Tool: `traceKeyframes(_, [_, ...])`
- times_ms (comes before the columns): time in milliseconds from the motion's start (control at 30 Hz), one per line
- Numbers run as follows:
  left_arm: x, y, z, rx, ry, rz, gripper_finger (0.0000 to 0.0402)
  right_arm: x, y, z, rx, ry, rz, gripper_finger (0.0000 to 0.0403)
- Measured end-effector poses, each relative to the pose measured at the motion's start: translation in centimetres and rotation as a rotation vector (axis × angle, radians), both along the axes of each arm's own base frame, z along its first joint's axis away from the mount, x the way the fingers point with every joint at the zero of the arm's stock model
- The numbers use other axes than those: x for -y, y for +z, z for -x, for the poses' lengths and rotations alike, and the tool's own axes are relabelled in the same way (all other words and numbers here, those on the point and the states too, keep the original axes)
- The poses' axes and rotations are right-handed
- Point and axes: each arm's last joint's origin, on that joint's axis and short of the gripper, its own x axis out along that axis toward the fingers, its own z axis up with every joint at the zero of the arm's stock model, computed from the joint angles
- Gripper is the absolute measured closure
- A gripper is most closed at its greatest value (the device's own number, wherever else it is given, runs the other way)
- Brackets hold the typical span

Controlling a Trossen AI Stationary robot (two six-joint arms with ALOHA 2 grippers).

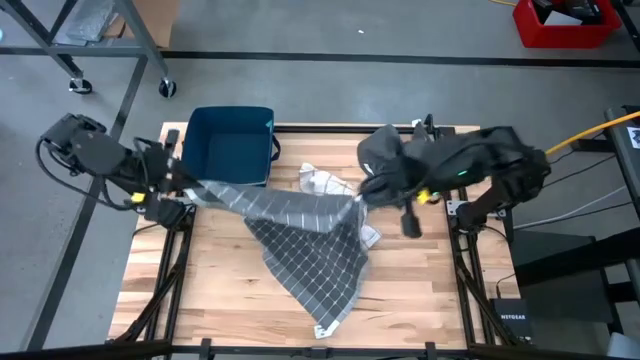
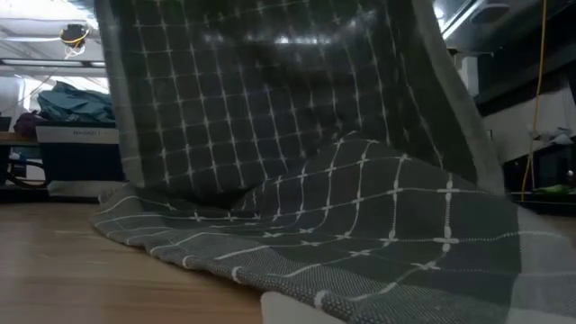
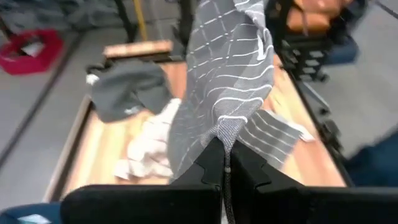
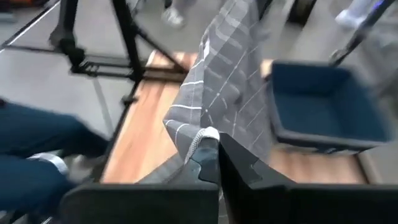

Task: Fold towel
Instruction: Fold the gray patterned towel

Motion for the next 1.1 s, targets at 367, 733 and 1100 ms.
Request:
traceKeyframes(367, [0.5, -0.2, 0.5, -0.080, -0.188, 0.167, 0.0401, -4.6, -4.0, -6.6, -0.151, 0.174, -0.306, 0.0400])
traceKeyframes(733, [0.7, 0.1, 2.2, -0.194, -0.386, 0.464, 0.0401, -12.0, -6.5, -10.6, -0.079, 0.197, -0.519, 0.0400])
traceKeyframes(1100, [0.4, -1.7, 3.0, -0.474, -0.270, 0.533, 0.0401, -17.2, -10.8, -13.3, -0.079, 0.026, -0.617, 0.0400])
